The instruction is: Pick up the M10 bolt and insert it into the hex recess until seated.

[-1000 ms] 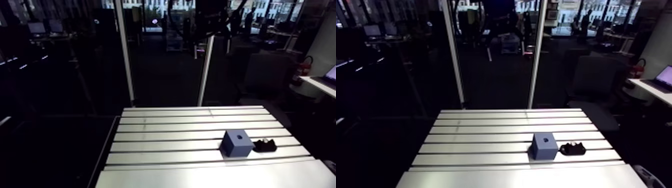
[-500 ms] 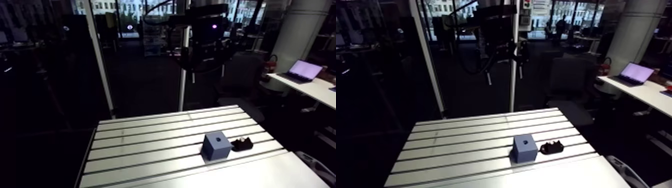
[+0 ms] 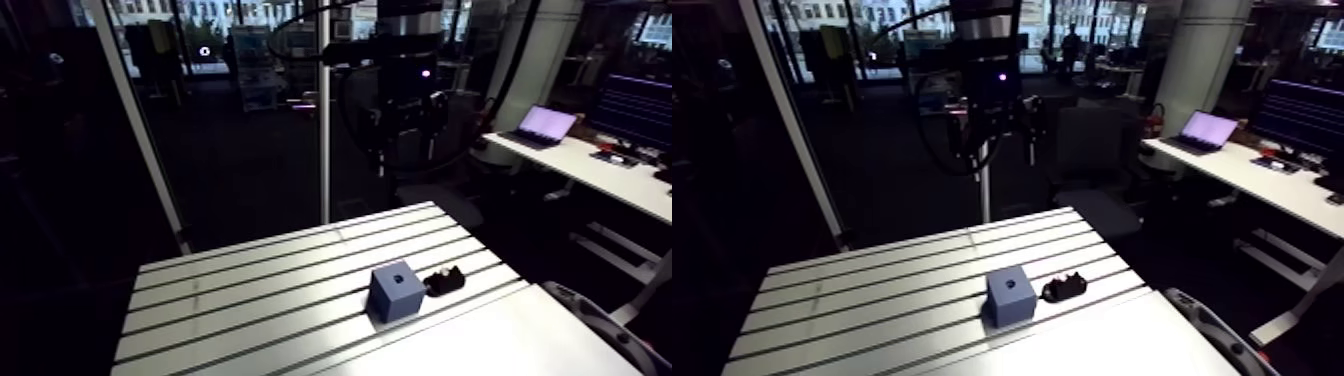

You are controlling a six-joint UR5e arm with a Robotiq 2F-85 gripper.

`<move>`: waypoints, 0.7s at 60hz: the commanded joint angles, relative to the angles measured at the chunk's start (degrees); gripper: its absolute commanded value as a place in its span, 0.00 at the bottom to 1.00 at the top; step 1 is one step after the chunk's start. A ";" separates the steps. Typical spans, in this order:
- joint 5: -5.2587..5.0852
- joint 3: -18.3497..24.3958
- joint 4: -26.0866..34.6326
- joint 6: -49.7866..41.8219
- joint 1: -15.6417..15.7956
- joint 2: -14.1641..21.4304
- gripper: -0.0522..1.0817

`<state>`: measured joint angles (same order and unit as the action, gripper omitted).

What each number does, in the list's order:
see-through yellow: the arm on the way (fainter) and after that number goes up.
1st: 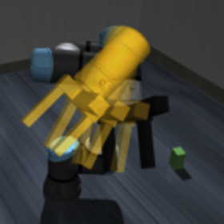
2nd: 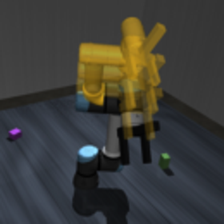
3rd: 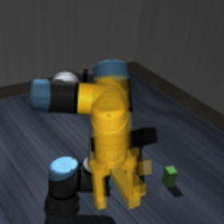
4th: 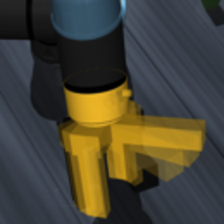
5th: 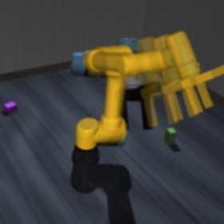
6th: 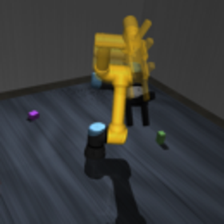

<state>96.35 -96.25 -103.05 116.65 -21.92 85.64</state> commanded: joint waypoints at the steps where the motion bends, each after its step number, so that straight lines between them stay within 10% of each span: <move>1: -1.88 -2.14 -4.89 4.33 -3.36 -0.75 0.05; 26: -7.73 -5.66 -9.14 8.73 -11.13 -2.68 0.05; 42: -7.41 -5.66 -9.32 7.94 -11.41 -4.78 0.06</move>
<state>88.96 -101.78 -112.14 124.95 -32.91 82.58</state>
